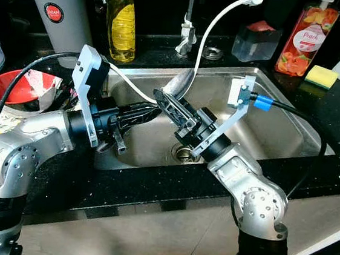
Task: Kitchen organization
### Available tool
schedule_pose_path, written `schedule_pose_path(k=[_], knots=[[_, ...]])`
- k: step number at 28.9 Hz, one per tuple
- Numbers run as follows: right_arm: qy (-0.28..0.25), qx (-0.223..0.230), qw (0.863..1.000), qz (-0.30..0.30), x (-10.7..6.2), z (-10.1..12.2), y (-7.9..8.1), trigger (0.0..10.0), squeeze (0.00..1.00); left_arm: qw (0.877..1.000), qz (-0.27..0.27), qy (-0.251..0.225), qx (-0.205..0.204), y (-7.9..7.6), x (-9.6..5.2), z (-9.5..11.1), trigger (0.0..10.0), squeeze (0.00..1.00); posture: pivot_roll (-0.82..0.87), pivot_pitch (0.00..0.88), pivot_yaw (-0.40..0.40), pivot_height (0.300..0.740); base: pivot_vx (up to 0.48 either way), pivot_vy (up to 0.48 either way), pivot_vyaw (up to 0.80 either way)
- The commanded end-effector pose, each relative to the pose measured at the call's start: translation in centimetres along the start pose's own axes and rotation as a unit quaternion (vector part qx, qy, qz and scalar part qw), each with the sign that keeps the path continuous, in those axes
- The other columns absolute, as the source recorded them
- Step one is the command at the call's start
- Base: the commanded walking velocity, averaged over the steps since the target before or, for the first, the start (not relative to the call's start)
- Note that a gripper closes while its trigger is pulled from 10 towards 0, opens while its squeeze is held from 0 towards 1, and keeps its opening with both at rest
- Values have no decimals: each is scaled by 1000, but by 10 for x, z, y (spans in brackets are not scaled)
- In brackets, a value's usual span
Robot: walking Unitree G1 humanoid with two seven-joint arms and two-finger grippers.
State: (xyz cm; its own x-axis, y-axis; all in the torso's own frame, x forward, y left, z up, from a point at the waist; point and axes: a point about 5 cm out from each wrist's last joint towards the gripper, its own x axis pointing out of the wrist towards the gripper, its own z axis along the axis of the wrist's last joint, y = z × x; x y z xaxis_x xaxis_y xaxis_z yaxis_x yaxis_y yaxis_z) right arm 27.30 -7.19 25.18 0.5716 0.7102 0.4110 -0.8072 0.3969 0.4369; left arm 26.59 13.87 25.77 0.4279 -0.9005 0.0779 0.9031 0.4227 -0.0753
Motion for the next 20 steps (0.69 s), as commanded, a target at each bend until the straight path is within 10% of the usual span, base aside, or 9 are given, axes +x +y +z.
schedule_pose_path(k=[1, 14, 15, 16, 17, 18, 20], knots=[[6, -2, 1000, -3, -1, -1, 1, 0, 0, 1000, -8, 9, 22, -4, -1, 1, 10000, 0, 23, 0, 37, 740, 0, 0, 0], [14, -12, 999, -35, -1, -4, -7, 0, 0, 999, 13, 0, 30, 0, 0, 4, 10000, 0, 23, 0, 38, 740, 0, 0, 0], [15, -15, 999, -44, -1, -5, -9, 2784, 0, 999, 14, 1, 35, 0, 1, 4, 10000, 0, 23, 0, 38, 740, 0, 0, 0], [16, -16, 998, -50, -1, -5, -11, 2784, 0, 999, 15, 1, 38, 0, 1, 4, 10000, 0, 23, 0, 38, 740, 0, 0, 0], [17, -24, 997, -72, -1, -5, -16, 10000, 0, 999, 19, 5, 43, 0, 1, 3, 10000, 0, 23, 0, 39, 740, 0, 0, 0], [18, -26, 997, -76, -1, -5, -17, 10000, 0, 999, 20, 5, 44, 0, 1, 3, 10000, 0, 23, 0, 39, 740, 0, 0, 0], [17, -30, 995, -93, -2, -5, -22, 10000, 0, 999, 21, 4, 43, 1, 1, 4, 10000, 1000, 23, 0, 39, 740, 0, 0, 0]])
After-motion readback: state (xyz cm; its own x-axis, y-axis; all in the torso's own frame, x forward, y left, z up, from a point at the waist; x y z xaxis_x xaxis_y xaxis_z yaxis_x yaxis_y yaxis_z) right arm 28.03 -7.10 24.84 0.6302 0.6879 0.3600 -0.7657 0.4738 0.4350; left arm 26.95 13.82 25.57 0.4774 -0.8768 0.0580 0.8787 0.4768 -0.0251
